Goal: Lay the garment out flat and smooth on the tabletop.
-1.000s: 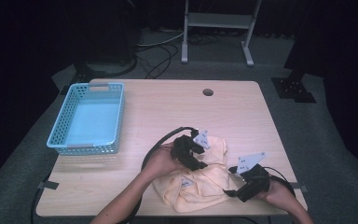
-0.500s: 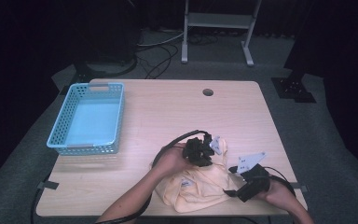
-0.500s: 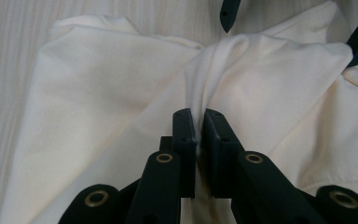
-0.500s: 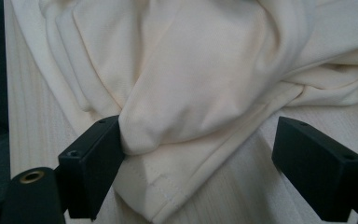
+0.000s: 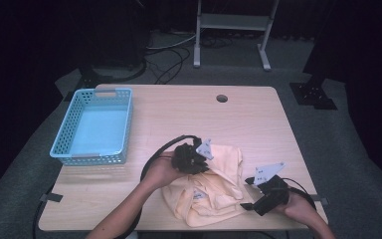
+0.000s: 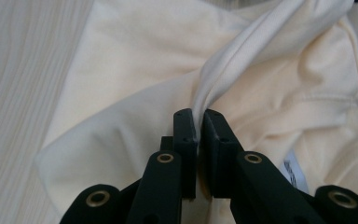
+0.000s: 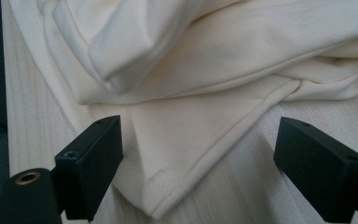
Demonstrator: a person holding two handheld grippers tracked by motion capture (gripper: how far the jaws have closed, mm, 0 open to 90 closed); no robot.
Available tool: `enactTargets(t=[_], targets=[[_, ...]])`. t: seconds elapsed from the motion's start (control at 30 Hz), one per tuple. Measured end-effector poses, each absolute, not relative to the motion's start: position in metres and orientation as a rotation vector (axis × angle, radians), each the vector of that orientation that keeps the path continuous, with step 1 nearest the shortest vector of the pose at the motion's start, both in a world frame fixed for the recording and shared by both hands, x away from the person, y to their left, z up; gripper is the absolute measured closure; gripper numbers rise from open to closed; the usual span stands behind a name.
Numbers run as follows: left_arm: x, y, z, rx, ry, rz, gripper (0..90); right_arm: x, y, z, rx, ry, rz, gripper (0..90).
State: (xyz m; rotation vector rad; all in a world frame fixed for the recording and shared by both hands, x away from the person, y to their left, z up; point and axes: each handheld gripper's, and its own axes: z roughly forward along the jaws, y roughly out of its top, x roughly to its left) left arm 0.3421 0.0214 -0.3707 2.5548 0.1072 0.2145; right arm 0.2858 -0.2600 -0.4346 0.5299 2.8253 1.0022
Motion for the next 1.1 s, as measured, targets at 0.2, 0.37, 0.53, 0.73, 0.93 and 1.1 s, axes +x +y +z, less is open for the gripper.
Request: enactTargets(t=[0.2,0.37,0.53,0.73,0.93,1.1], targets=[[0.334,0.053,-0.374,2.578,0.151,0.227,83.7,0.285,-0.260,-0.434,0.538,2.824,0.993,14.8],[0.329,0.078,-0.378,2.611,0.181,0.238,83.5,0.285,-0.260,-0.434,0.542,2.824,0.989,14.8],[0.327,0.097,-0.382,2.619,0.218,0.239,83.4,0.285,-0.260,-0.434,0.549,2.821,0.985,14.8],[0.325,0.106,-0.385,2.623,0.207,0.241,82.9,0.285,-0.256,-0.432,0.559,2.819,0.957,15.0],[0.326,0.104,-0.386,2.616,0.206,0.231,81.0,0.287,-0.237,-0.421,0.498,2.750,1.024,15.3],[0.326,0.103,-0.383,2.602,0.204,0.219,76.6,0.296,-0.211,-0.418,0.446,2.749,1.053,15.4]])
